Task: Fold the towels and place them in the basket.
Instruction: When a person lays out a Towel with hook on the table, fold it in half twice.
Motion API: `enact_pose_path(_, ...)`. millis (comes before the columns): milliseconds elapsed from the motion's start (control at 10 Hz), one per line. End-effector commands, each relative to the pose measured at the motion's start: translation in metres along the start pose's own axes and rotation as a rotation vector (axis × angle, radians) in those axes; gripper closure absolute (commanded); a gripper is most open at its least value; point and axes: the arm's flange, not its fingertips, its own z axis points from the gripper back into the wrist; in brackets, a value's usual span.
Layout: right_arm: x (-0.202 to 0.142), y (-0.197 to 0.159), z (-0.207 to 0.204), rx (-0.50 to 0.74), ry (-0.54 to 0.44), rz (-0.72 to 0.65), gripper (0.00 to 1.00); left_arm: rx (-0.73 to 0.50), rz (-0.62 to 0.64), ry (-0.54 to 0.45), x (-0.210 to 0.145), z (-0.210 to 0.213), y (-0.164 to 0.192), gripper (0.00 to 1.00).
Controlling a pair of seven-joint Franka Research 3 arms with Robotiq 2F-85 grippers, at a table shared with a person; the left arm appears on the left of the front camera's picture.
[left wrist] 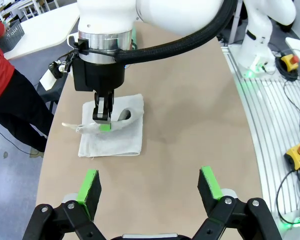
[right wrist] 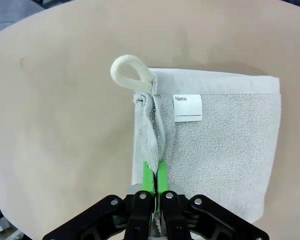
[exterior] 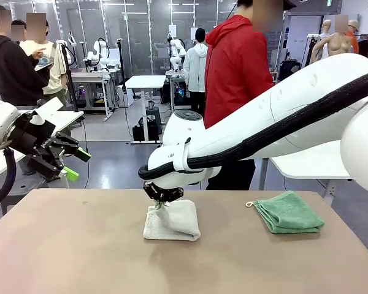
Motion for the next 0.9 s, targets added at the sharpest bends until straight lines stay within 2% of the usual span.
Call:
enact_pose_path(0,-0.004,0.004,-0.007,0.041,-0.026,-0.02,1.0,-0.005,-0.008,-0.016,0.001,0.002,-0.001,0.02)
enact_pose_path(200,-0.007,0.006,-0.016,0.065,-0.02,-0.027,1.0,-0.005,-0.008,-0.016,0.001,0.002,-0.001,0.02)
enact_pose_path(400,-0.009,0.005,-0.025,0.094,-0.053,-0.041,1.0,-0.005,-0.008,-0.016,0.001,0.002,-0.001,0.02)
enact_pose_path(500,-0.01,0.004,-0.029,0.092,-0.048,-0.05,0.76,-0.005,-0.008,-0.016,0.001,0.002,-0.001,0.02)
enact_pose_path(600,-0.011,0.003,-0.03,0.099,-0.059,-0.053,0.76,-0.005,-0.008,-0.016,0.001,0.002,-0.001,0.02)
enact_pose_path(700,-0.012,0.003,-0.027,0.118,-0.069,-0.044,0.56,-0.005,-0.008,-0.016,0.001,0.002,-0.001,0.02)
enact_pose_path(800,-0.015,0.001,-0.023,0.136,-0.082,-0.019,0.73,-0.005,-0.008,-0.016,0.001,0.002,-0.001,0.02)
